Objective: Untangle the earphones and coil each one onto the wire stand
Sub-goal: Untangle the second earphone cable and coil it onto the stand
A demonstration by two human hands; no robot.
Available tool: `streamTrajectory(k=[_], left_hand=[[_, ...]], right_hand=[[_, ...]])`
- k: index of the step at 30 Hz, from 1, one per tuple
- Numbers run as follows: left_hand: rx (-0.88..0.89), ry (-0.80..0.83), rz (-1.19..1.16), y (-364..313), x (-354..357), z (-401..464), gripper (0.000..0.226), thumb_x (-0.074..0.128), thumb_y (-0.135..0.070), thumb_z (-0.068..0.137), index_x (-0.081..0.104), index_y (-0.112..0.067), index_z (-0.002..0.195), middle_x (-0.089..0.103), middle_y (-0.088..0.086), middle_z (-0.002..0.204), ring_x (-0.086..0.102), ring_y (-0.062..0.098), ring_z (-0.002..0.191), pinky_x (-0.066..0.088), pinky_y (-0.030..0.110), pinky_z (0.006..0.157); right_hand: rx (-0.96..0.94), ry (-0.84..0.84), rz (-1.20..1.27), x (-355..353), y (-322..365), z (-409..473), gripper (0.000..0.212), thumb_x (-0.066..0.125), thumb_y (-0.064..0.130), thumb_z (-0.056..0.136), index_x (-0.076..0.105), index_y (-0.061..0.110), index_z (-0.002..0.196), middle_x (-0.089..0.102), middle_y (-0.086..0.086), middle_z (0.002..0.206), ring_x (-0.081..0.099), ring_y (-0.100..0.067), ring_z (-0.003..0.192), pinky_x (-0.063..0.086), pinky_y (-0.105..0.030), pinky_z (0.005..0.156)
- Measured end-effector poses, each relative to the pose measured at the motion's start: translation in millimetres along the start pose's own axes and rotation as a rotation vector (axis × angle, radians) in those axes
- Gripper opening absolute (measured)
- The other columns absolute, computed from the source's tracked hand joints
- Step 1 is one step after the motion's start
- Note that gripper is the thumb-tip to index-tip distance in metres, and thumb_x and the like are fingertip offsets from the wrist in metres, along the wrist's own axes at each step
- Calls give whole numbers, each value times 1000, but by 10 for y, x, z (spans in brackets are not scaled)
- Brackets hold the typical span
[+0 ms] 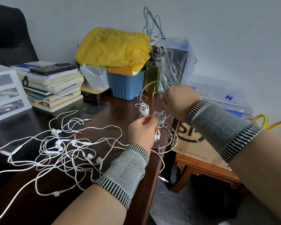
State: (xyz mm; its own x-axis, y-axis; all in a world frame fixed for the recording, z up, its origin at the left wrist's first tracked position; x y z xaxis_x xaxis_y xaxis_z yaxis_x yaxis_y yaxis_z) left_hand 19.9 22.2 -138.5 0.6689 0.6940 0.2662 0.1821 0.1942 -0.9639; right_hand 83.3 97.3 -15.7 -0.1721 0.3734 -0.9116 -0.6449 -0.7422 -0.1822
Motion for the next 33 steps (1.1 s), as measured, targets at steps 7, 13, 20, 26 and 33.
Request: streamTrajectory(k=[7, 13, 20, 26, 33], left_hand=[[18, 17, -10, 46, 17, 27, 9, 71, -19, 87, 73, -11, 88, 63, -13, 54, 56, 0, 48, 46, 17, 49], [13, 27, -59, 59, 23, 46, 1, 72, -16, 87, 72, -16, 87, 68, -11, 61, 60, 1, 52, 48, 16, 52], [0, 33, -76, 72, 36, 32, 3, 72, -14, 86, 72, -16, 84, 68, -10, 61, 61, 2, 54, 49, 18, 56], [21, 39, -3, 81, 25, 24, 19, 69, -10, 85, 71, -19, 69, 66, -4, 59, 57, 3, 52, 47, 25, 63], [18, 76, -46, 78, 50, 15, 36, 57, 8, 87, 69, -21, 71, 66, -9, 56, 62, 5, 57, 46, 18, 58]], right_hand=[[92, 173, 169, 160, 114, 220, 18, 60, 24, 87, 69, 10, 94, 59, -1, 71, 61, -19, 72, 57, -33, 69], [99, 272, 222, 210, 176, 162, 28, 56, 29, 92, 73, 8, 97, 70, -6, 89, 65, -20, 80, 58, -36, 78], [63, 345, 244, 168, 228, 3, 36, 50, 34, 95, 74, 7, 96, 71, -8, 87, 58, -16, 66, 54, -30, 66], [9, 322, 107, 143, 353, -21, 29, 58, 39, 88, 71, 16, 99, 67, 1, 91, 61, -17, 86, 54, -32, 83], [-100, 213, 48, 151, 385, -100, 16, 59, 25, 88, 66, 17, 100, 61, -1, 104, 54, -17, 104, 34, -30, 101]])
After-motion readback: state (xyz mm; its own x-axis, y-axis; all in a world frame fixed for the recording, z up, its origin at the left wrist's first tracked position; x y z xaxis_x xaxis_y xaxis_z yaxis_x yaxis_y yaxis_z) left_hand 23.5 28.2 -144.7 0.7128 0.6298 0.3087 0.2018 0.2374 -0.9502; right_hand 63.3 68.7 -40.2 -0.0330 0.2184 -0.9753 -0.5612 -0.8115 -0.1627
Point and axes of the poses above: each hand's wrist, its own z-axis towards the middle knuckle, its own x-axis out of the palm, y = z × x, the point moved 8 cm from there along z, towards the middle knuckle
